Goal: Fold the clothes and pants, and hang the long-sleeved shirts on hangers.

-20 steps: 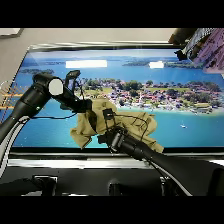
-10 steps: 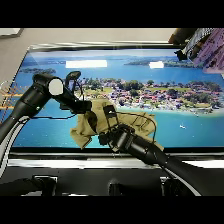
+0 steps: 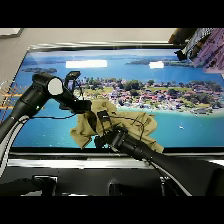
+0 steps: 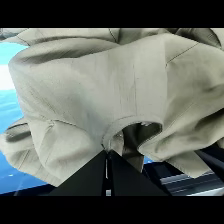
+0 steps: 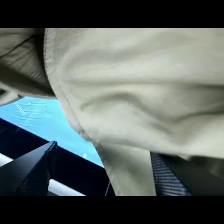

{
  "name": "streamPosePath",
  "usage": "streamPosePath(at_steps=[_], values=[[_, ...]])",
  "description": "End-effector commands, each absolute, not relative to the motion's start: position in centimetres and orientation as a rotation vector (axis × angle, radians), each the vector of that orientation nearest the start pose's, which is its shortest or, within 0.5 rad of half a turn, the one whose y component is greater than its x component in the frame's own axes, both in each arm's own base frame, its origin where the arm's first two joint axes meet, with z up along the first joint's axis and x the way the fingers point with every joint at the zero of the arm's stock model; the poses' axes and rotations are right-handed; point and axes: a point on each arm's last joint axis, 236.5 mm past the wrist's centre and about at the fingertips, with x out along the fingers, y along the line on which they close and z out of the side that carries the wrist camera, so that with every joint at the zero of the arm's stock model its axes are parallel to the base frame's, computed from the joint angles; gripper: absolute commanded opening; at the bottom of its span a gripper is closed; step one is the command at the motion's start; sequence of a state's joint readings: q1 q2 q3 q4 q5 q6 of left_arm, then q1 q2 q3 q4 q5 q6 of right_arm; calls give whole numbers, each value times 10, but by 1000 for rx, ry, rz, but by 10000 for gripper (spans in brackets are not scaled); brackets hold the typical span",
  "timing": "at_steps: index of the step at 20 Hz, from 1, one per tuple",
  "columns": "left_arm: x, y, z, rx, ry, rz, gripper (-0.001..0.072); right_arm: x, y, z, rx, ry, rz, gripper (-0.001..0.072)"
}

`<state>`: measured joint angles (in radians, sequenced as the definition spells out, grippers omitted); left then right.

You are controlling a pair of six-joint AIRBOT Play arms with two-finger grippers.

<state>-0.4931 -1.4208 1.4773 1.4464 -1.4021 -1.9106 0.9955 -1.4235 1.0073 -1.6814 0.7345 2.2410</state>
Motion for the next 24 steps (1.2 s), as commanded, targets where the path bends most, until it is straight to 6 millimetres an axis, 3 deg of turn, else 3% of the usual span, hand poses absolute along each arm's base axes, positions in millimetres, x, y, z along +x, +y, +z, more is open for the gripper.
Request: streamPosePath(at_steps=[1,3,5,7,9,13,17,18,19,20,21,23,24], values=[[344,-217,50,-46,1408,-268,26,248,352,-84,-100,1199,473,658],[343,-217,50,-45,1411,-267,27,256,346,-89,-91,1188,418,650],[343,-216,50,-44,1413,-267,27,264,332,-94,-87,1183,324,514],[340,-215,49,-40,1425,-264,27,273,321,-94,-64,1162,242,209],[338,-214,49,-36,1434,-262,27,278,323,-91,-36,1141,234,34],[338,-214,49,-35,1435,-262,27,278,317,-80,-42,1134,218,31],[338,-214,49,-35,1435,-262,27,281,305,-37,-30,1075,215,35],[338,-214,49,-35,1435,-262,27,279,305,-30,-10,1075,220,90],[338,-214,49,-35,1434,-262,27,274,309,-27,0,1088,246,274],[338,-214,49,-35,1434,-262,27,267,316,-27,-18,1105,302,414],[338,-214,49,-35,1434,-262,27,258,329,-29,-39,1124,386,509],[339,-214,49,-37,1430,-263,27,242,350,-33,-81,1140,523,552],[340,-215,49,-38,1426,-264,27,236,350,-39,-124,1148,524,556]])
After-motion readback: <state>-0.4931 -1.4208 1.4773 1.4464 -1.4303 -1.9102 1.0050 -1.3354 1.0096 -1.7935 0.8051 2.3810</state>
